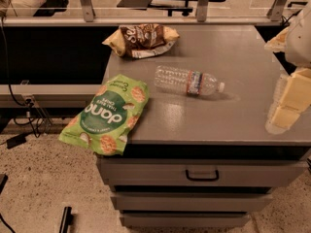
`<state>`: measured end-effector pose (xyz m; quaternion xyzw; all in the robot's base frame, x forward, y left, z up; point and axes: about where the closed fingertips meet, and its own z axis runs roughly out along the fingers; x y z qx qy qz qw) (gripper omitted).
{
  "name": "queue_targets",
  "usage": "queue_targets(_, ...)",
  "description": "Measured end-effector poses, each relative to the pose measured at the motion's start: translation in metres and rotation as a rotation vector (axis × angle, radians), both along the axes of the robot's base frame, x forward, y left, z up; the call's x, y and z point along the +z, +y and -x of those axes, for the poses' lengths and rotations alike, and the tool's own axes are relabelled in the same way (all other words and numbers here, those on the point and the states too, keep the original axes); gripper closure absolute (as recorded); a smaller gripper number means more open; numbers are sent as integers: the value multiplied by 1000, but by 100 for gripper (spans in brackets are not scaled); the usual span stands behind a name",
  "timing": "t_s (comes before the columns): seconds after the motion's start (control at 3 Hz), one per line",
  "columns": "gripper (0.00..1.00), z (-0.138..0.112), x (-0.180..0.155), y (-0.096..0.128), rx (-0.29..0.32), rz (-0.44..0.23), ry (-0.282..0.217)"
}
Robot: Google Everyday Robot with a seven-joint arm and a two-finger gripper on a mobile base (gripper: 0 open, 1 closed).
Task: Pick water bottle
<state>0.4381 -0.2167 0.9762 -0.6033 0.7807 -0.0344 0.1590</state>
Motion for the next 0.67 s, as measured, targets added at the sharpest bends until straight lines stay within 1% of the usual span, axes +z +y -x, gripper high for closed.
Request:
queue_targets(0.33,0,0,0,0,0,0,0)
queue_targets(0.67,0,-8,-1,0,5,-17,-10)
